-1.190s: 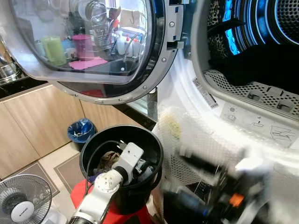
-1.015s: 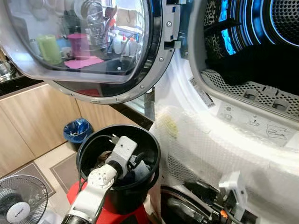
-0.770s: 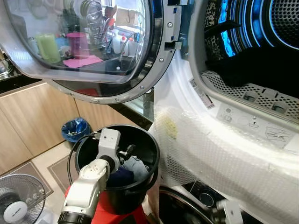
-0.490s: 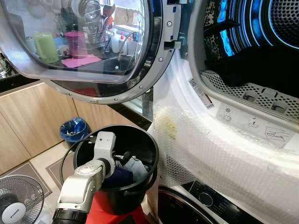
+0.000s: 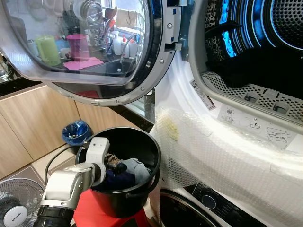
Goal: Clothes washing
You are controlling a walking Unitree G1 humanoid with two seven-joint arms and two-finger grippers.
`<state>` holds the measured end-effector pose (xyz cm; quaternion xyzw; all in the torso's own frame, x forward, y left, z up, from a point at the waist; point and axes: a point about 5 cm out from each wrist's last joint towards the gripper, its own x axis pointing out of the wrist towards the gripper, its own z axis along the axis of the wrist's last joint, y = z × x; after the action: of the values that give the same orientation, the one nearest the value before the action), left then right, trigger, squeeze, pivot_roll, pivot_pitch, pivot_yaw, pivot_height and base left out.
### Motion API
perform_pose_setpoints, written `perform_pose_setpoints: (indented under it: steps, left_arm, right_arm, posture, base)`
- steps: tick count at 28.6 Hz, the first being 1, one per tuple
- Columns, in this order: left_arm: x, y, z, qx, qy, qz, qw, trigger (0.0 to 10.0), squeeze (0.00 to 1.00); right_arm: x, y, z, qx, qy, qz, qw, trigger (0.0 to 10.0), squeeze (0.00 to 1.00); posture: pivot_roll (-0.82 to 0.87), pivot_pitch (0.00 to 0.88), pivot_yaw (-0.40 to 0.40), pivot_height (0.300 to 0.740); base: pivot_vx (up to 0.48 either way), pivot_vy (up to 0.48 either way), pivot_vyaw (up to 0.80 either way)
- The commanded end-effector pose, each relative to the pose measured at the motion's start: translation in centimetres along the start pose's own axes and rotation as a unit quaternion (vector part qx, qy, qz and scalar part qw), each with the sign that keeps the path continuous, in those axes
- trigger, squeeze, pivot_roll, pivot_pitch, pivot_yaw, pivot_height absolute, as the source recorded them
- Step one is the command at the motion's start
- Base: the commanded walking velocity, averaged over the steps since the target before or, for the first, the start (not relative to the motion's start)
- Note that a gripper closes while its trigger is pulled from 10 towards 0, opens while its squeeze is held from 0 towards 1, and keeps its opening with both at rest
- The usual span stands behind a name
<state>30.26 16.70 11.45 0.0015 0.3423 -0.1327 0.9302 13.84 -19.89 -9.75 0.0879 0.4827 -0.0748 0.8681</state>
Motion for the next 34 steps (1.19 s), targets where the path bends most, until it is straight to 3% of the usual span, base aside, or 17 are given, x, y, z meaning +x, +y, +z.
perform_pose_setpoints:
  steps: [1, 4, 6, 7, 8, 13, 17, 18, 19, 20, 34]
  left_arm:
    - [-0.6, 0.6, 0.2, 0.048, 0.003, 0.012, 0.999, 10.0, 1.0]
    - [-0.4, 1.2, -0.1, 0.072, 0.007, 0.016, 0.997, 10.0, 1.0]
    - [-0.1, 1.1, -0.6, 0.066, 0.018, 0.013, 0.998, 10.0, 1.0]
    - [0.3, 1.0, -1.5, 0.059, 0.037, 0.014, 0.997, 10.0, 0.79]
    - [0.5, 1.1, -2.2, 0.063, 0.049, 0.016, 0.997, 10.0, 0.0]
    - [0.7, 2.1, -2.7, 0.105, 0.049, 0.041, 0.992, 10.0, 0.0]
    - [1.4, 2.6, -3.9, 0.091, 0.066, 0.049, 0.992, 10.0, 0.0]
    - [1.5, 2.8, -4.3, 0.088, 0.071, 0.054, 0.992, 8.2, 0.0]
    - [1.6, 2.9, -4.5, 0.087, 0.073, 0.055, 0.992, 2.7, 0.0]
    - [1.6, 2.9, -4.6, 0.088, 0.073, 0.053, 0.992, 0.0, 0.0]
    - [2.1, 2.1, -4.6, 0.099, 0.067, 0.022, 0.993, 0.0, 0.0]
  right_arm:
    - [0.0, -0.2, 0.0, 0.007, -0.002, -0.001, 1.0, 10.0, 0.0]
    - [0.1, -0.1, 0.2, -0.006, -0.006, 0.004, 1.0, 10.0, 0.0]
    - [0.2, -0.1, 0.4, -0.004, -0.008, 0.003, 1.0, 10.0, 0.0]
    - [0.2, 0.0, 0.6, 0.0, -0.011, 0.006, 1.0, 10.0, 0.0]
    - [0.2, 0.1, 0.7, 0.001, -0.011, 0.009, 1.0, 10.0, 0.0]
    - [0.3, 0.3, 0.8, -0.004, -0.012, 0.016, 1.0, 10.0, 0.0]
    - [0.3, 0.5, 0.9, -0.012, -0.013, 0.017, 1.0, 10.0, 0.0]
    - [0.3, 0.4, 0.9, -0.011, -0.014, 0.017, 1.0, 10.0, 0.0]
    - [0.3, 0.4, 0.9, -0.011, -0.015, 0.017, 1.0, 10.0, 0.0]
    - [0.3, 0.4, 1.0, -0.012, -0.016, 0.017, 1.0, 10.0, 0.0]
    - [0.5, 0.5, 1.6, -0.036, -0.015, 0.026, 0.999, 10.0, 0.0]
  posture:
    - [0.16, 0.003, 0.033, 0.74]
    - [0.16, 0.0, 0.033, 0.74]
    - [0.16, 0.0, 0.033, 0.74]
    - [0.15, 0.0, 0.035, 0.74]
    - [0.15, 0.0, 0.035, 0.74]
    - [0.15, 0.005, 0.037, 0.74]
    - [0.14, 0.012, 0.037, 0.74]
    - [0.14, 0.012, 0.037, 0.74]
    - [0.14, 0.014, 0.032, 0.74]
    - [0.13, 0.014, 0.031, 0.74]
    - [0.14, 0.021, 0.017, 0.74]
  base:
    - [0.0, 0.0, 0.0]
    - [0.0, 0.0, 0.0]
    - [0.0, 0.0, 0.0]
    - [0.0, 0.0, 0.0]
    - [0.0, 0.0, 0.0]
    - [0.0, 0.0, 0.0]
    - [0.0, 0.0, 0.0]
    - [0.0, 0.0, 0.0]
    - [0.0, 0.0, 0.0]
    - [0.0, 0.0, 0.0]
    - [0.0, 0.0, 0.0]
